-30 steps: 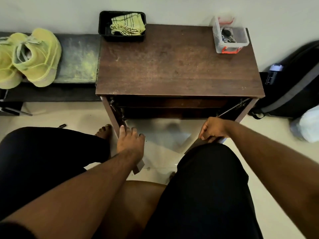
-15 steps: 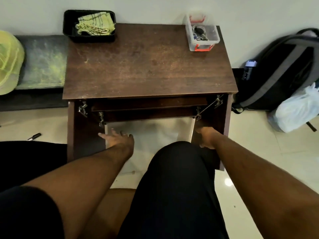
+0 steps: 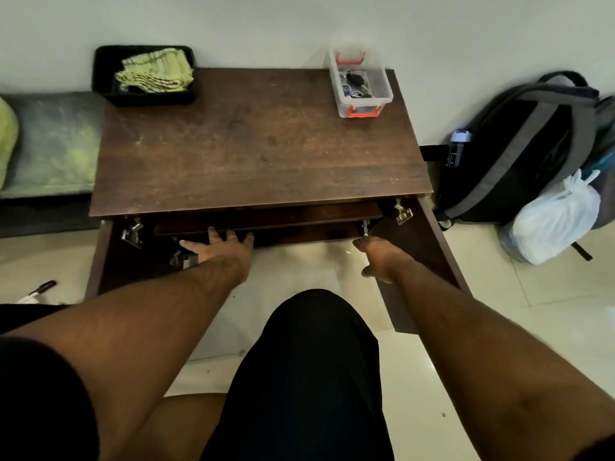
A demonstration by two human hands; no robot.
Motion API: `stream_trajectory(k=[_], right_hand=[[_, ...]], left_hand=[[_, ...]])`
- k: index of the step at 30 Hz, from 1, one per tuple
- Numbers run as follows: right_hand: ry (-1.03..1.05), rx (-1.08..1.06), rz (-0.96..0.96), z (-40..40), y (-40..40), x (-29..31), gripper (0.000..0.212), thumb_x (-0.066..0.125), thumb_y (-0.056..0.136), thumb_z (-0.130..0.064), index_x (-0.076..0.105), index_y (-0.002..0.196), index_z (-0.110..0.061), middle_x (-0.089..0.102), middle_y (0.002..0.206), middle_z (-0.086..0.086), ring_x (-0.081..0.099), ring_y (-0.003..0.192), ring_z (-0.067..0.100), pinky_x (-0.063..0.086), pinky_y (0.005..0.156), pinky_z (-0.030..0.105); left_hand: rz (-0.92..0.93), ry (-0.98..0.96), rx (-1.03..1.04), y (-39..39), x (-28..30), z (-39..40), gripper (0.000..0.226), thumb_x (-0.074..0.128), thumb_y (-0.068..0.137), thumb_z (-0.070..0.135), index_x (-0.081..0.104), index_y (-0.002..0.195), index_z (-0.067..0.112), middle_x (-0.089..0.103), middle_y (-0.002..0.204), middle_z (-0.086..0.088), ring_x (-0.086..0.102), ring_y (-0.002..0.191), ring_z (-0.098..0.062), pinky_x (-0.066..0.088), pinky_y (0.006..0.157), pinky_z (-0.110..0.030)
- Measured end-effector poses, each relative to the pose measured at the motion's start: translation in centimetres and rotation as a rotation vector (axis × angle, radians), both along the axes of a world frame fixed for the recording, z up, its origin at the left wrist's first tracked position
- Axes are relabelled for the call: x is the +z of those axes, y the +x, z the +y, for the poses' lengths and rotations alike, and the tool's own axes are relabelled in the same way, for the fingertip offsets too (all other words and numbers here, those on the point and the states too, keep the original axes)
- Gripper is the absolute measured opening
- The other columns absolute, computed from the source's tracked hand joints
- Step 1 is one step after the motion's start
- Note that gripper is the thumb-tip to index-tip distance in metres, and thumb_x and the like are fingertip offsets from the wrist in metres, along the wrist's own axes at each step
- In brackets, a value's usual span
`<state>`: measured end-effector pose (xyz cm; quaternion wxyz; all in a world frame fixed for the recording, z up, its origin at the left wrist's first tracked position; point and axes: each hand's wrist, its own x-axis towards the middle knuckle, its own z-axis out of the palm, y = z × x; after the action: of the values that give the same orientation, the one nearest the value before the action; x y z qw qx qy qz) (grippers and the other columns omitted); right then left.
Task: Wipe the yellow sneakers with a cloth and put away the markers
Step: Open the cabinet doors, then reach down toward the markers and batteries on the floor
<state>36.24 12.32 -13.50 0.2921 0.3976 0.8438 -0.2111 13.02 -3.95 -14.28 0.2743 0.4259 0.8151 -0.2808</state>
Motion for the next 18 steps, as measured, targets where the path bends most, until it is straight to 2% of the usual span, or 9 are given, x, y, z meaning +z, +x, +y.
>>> stream_trajectory(k=[6, 9, 12, 15, 18], right_hand=[[-0.051, 0.143, -0.024, -3.1, -8.8, 4.5, 0.078, 0.070, 0.085, -0.015, 0.027, 0.149, -0.014, 0.035, 0.150, 0.012, 0.037, 0.136, 0.028, 0.034, 0.109, 0.034], [-0.050, 0.224, -0.026, -6.1, -13.8, 8.1, 0.079, 0.071, 0.083, -0.014, 0.027, 0.150, -0.013, 0.036, 0.150, 0.010, 0.036, 0.136, 0.026, 0.033, 0.108, 0.031], [0.002, 0.322, -0.026, -10.7, -19.7, 12.3, 0.079, 0.074, 0.080, -0.017, 0.032, 0.147, -0.013, 0.042, 0.147, 0.011, 0.042, 0.132, 0.026, 0.037, 0.104, 0.031], [0.048, 0.420, -0.010, -15.6, -25.8, 16.0, 0.075, 0.074, 0.081, -0.016, 0.036, 0.145, -0.014, 0.045, 0.145, 0.009, 0.043, 0.131, 0.027, 0.037, 0.105, 0.032], [0.103, 0.536, 0.039, -21.5, -32.4, 18.8, 0.073, 0.074, 0.079, -0.017, 0.040, 0.144, -0.015, 0.046, 0.144, 0.009, 0.044, 0.130, 0.026, 0.037, 0.105, 0.032]], left_hand=[[-0.020, 0.096, 0.120, -3.3, 3.8, -4.8, 0.079, 0.057, 0.089, 0.024, 0.010, 0.152, 0.034, 0.007, 0.162, -0.005, 0.001, 0.148, -0.037, 0.007, 0.098, -0.082], [-0.006, 0.222, 0.147, -5.6, 7.5, -8.2, 0.068, 0.052, 0.091, 0.032, 0.019, 0.151, 0.032, 0.014, 0.161, -0.006, 0.005, 0.149, -0.034, 0.001, 0.102, -0.078], [0.050, 0.362, 0.144, -9.4, 11.9, -13.1, 0.069, 0.052, 0.090, 0.045, 0.023, 0.150, 0.029, 0.020, 0.159, -0.006, 0.009, 0.148, -0.032, -0.001, 0.105, -0.076], [0.089, 0.440, 0.184, -15.2, 15.6, -18.0, 0.064, 0.051, 0.089, 0.047, 0.029, 0.147, 0.028, 0.025, 0.157, -0.005, 0.016, 0.146, -0.031, 0.002, 0.106, -0.075], [0.131, 0.497, 0.309, -22.6, 18.4, -24.1, 0.062, 0.054, 0.088, 0.044, 0.033, 0.144, 0.029, 0.034, 0.151, -0.007, 0.025, 0.141, -0.031, 0.012, 0.107, -0.073]])
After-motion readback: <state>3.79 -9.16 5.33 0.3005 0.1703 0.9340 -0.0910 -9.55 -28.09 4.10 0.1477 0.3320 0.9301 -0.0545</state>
